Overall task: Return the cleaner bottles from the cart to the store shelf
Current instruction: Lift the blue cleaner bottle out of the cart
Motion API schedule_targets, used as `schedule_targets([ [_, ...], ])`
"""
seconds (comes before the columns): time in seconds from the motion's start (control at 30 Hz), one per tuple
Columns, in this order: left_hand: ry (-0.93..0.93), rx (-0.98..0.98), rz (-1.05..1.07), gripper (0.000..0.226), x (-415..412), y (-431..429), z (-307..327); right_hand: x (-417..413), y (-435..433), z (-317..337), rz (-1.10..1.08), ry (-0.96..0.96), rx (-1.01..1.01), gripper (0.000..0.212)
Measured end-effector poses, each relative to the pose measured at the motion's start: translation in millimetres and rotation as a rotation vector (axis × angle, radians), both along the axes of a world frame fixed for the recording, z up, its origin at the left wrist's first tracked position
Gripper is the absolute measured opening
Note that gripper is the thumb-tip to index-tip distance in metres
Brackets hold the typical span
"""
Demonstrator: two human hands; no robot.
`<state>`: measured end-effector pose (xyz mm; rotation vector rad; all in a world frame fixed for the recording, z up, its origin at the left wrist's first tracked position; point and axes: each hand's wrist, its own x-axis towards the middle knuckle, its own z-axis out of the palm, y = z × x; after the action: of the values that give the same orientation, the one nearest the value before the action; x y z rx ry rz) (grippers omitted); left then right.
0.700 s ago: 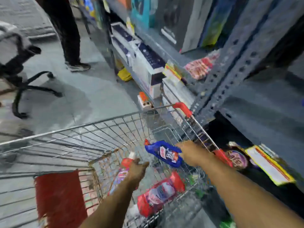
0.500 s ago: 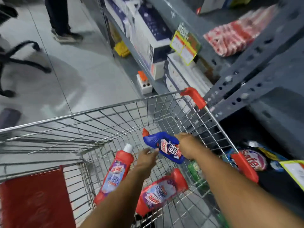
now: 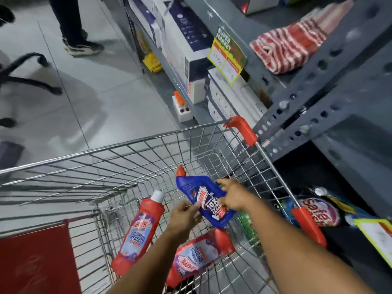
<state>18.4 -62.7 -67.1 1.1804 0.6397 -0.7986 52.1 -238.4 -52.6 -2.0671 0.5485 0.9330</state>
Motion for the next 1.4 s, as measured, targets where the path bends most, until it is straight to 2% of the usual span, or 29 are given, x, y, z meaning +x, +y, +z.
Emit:
schedule_targets([
  [0.07, -0.118, 0.044, -0.084, 0.023, -6.8, 15.0, 23.0, -8.3, 0.0, 19.5, 0.018, -0.012, 0.062, 0.064],
  [0.13, -0.28, 0.079, -0.188, 0.021, -11.6, 28.4, 59.2, -24.4, -0.4, 48.4, 0.047, -0.095, 0.107, 0.043],
  [0.17, -0.351, 0.092, -0.225, 0.018, -12.3, 33.4, 76.6, -33.7, 0.0, 60.8, 0.03, -0.144, 0.136, 0.041],
  [0.3, -0.61, 0.131, -0.331, 0.021, -12.1, 39.6, 150.4, -77.2, 1.7, 119.3, -0.145, -0.411, 0.228, 0.049],
  [0.47, -0.909, 0.031, -0.491, 0.028, -23.3, 16.2, 243.7, -133.9, -13.6, 200.7, -0.339, -0.759, 0.301, 0.059],
  [0.6, -1.126, -0.074, -0.56, 0.028, -32.5, -33.5, 306.0, -167.9, -41.5, 257.7, -0.527, -1.018, 0.217, 0.059],
  [0.7, -1.259, -0.138, -0.638, 0.033, -38.6, -91.1, 337.4, -191.4, -75.2, 288.6, -0.66, -1.14, 0.082, 0.056],
  [0.8, -1.265, -0.201, -0.677, 0.038, -44.2, -148.0, 351.5, -206.0, -107.5, 300.4, -0.787, -1.208, -0.019, 0.055],
  [0.93, -1.224, -0.219, -0.752, 0.038, -43.1, -197.8, 346.1, -211.2, -139.1, 288.8, -0.901, -1.176, -0.114, 0.052],
  [1.17, -1.173, -0.16, -0.792, 0.039, -27.1, -237.0, 326.0, -208.9, -168.1, 264.3, -1.031, -1.208, -0.146, 0.052],
  [1.27, -1.125, -0.167, -0.812, 0.049, -25.0, -237.5, 322.9, -209.6, -159.0, 268.5, -1.048, -1.219, -0.146, 0.057],
  [1.33, -1.096, -0.164, -0.774, 0.053, -22.4, -221.1, 321.3, -221.7, -144.4, 270.3, -1.059, -1.318, -0.326, 0.06],
  [1.4, -1.071, -0.105, -0.73, 0.045, -12.9, -184.0, 306.9, -237.6, -120.9, 265.5, -0.952, -1.403, -0.568, 0.051],
])
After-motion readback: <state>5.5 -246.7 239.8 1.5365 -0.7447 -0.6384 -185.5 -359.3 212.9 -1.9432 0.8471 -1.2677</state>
